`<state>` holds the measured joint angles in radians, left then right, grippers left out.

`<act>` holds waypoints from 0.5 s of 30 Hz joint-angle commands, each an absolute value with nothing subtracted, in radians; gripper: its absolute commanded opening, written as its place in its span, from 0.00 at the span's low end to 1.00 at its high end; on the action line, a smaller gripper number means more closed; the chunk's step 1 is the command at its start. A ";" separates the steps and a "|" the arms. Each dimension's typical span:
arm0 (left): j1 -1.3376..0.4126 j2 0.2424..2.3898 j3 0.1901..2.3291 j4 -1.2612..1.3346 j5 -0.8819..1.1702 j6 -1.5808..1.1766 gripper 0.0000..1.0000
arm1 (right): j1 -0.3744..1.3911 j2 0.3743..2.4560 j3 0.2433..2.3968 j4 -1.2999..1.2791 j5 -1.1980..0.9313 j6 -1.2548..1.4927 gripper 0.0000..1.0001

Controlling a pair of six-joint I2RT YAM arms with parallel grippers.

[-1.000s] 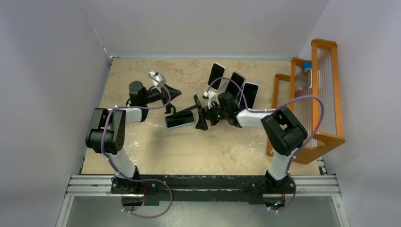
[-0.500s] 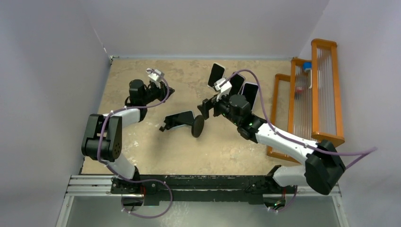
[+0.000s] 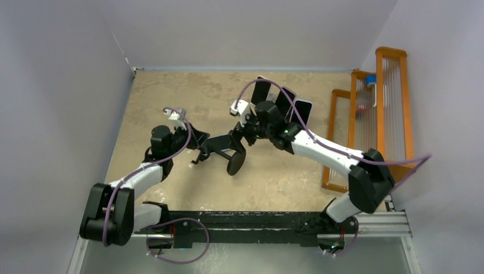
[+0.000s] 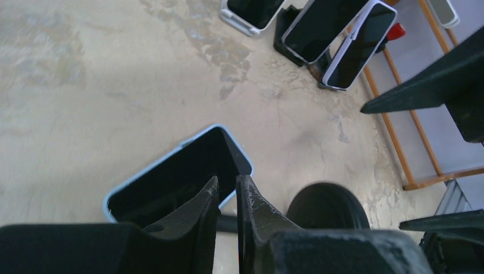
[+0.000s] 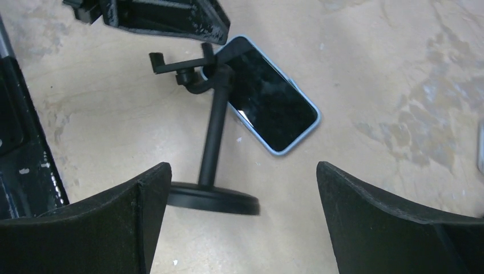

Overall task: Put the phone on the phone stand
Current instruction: Pick up the phone stand at the center of the board.

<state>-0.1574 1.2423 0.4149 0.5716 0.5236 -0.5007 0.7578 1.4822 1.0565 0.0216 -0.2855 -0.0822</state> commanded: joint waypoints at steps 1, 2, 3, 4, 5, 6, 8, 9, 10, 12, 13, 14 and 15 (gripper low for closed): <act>-0.160 1.094 0.316 0.505 0.377 -0.577 0.16 | 0.774 1.610 1.249 -0.133 -0.397 -0.200 0.96; -0.160 1.053 0.292 0.502 0.338 -0.585 0.16 | 0.776 1.649 1.289 -0.155 -0.396 -0.214 0.95; -0.158 1.019 0.279 0.501 0.306 -0.594 0.17 | 0.777 1.692 1.335 -0.176 -0.392 -0.226 0.93; -0.158 0.985 0.263 0.492 0.276 -0.599 0.18 | 0.777 1.731 1.379 -0.197 -0.381 -0.234 0.87; -0.158 0.960 0.259 0.483 0.253 -0.602 0.18 | 0.777 1.773 1.419 -0.217 -0.378 -0.241 0.85; -0.157 0.944 0.260 0.471 0.234 -0.601 0.19 | 0.777 1.811 1.462 -0.236 -0.363 -0.248 0.82; -0.147 0.928 0.263 0.457 0.216 -0.601 0.21 | 0.778 1.885 1.546 -0.283 -0.342 -0.260 0.73; -0.135 0.925 0.263 0.456 0.218 -0.602 0.22 | 0.780 1.917 1.586 -0.310 -0.335 -0.268 0.70; -0.122 0.923 0.262 0.458 0.225 -0.606 0.23 | 0.781 1.948 1.617 -0.331 -0.331 -0.274 0.69; -0.096 0.921 0.257 0.470 0.247 -0.612 0.23 | 0.791 1.995 1.664 -0.370 -0.324 -0.291 0.68; -0.087 0.920 0.254 0.475 0.252 -0.613 0.23 | 0.799 2.016 1.684 -0.385 -0.318 -0.300 0.68; -0.082 0.921 0.252 0.482 0.256 -0.616 0.24 | 0.804 2.036 1.701 -0.401 -0.311 -0.312 0.68; -0.079 0.923 0.249 0.489 0.261 -0.619 0.24 | 0.809 2.057 1.717 -0.417 -0.305 -0.321 0.67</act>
<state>-0.1017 0.9310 0.2634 0.4614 0.2649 -0.5922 0.7830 2.0174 1.6318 -0.2893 -0.3328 -0.2581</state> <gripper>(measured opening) 0.234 0.682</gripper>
